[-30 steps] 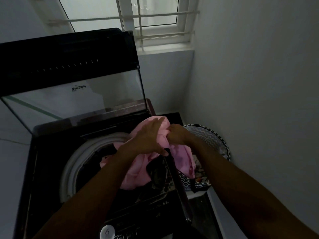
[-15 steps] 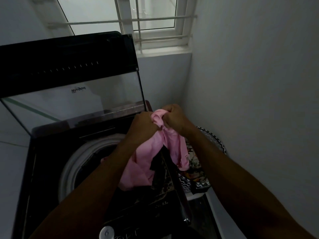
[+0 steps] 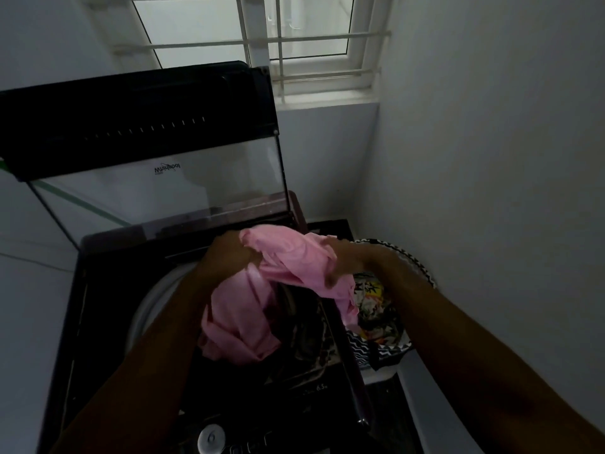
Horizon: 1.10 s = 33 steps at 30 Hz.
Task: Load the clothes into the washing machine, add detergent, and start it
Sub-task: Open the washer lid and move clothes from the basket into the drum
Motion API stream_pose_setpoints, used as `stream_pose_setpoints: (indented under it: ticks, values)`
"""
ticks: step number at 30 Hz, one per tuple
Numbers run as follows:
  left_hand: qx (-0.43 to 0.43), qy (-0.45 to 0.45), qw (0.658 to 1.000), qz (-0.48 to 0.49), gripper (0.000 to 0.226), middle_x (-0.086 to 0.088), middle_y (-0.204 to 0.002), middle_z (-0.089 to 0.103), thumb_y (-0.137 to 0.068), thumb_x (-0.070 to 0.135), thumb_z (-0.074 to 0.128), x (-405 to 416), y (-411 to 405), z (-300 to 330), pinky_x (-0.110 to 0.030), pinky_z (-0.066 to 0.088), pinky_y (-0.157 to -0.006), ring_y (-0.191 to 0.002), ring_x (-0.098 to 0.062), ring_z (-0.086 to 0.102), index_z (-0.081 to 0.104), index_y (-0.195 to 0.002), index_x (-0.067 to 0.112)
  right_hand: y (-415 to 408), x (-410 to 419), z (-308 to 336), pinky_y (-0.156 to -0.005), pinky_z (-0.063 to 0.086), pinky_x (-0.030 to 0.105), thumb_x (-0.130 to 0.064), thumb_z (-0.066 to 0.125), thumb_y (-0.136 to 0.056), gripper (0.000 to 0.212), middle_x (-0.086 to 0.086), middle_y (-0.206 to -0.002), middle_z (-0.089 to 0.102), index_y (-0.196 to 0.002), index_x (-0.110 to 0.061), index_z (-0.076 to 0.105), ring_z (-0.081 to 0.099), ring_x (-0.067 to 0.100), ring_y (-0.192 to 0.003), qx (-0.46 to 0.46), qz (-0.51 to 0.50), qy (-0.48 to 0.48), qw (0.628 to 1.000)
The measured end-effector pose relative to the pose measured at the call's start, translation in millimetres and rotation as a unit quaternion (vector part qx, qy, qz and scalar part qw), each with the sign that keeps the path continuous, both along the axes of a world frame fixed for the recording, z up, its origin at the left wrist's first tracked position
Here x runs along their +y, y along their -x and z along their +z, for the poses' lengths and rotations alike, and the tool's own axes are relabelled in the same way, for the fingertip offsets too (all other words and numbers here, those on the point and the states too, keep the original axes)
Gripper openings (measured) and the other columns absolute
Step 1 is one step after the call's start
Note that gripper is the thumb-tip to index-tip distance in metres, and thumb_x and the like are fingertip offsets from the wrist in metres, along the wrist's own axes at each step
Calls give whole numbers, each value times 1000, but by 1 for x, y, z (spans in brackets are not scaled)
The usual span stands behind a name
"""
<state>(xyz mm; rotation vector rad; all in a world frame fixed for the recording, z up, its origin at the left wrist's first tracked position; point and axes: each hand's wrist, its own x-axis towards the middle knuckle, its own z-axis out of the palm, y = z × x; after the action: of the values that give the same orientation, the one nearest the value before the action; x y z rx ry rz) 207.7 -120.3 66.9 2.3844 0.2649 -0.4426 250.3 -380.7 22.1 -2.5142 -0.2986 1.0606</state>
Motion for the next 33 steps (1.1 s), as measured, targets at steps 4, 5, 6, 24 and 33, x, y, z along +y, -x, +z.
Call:
stream_pose_setpoints:
  ticks: [4, 5, 6, 24, 33]
  values:
    - [133, -94, 962, -220, 90, -6, -136, 56, -51, 35, 83, 16, 7, -13, -25, 45, -96, -116, -17, 54, 54, -133, 16, 20, -3, -18, -64, 57, 36, -16, 77, -60, 72, 10, -113, 59, -123, -19, 42, 61, 31, -98, 37, -95, -53, 993]
    - [132, -121, 953, -245, 103, -3, -140, 51, -45, 43, 81, 16, 5, -16, -29, 43, -103, -122, -18, 51, 47, -139, 18, 20, -4, -18, -61, 54, 28, -12, 75, -63, 62, 8, -108, 60, -120, -17, 48, 62, 29, -94, 8, -89, -62, 994]
    - [132, -129, 948, -259, 111, -3, -145, 47, -43, 48, 79, 15, 4, -18, -32, 40, -107, -126, -19, 49, 41, -143, 20, 19, -3, -17, -60, 48, 20, -14, 75, -63, 59, 5, -105, 60, -118, -15, 54, 60, 25, -92, -15, -89, -66, 994]
    - [-114, 56, 988, -85, 34, 1, -80, 71, -55, 22, 88, -51, 2, 18, -16, 44, -59, -75, -10, 64, 75, -85, 20, 11, 36, 68, -71, 53, 23, -3, 67, -70, 37, 4, -85, 68, -107, -4, 68, 64, 17, -75, 24, -150, -314, 937]
    - [-69, 341, 933, 97, 39, -17, -70, 67, -26, 2, 61, -27, 13, 28, -37, 49, -66, -68, -27, 63, 68, -64, -8, 6, -9, 37, -107, 43, 41, -14, 89, -59, 98, -6, -135, 48, -139, -28, 34, 47, 18, -124, 118, 2, -217, 969]
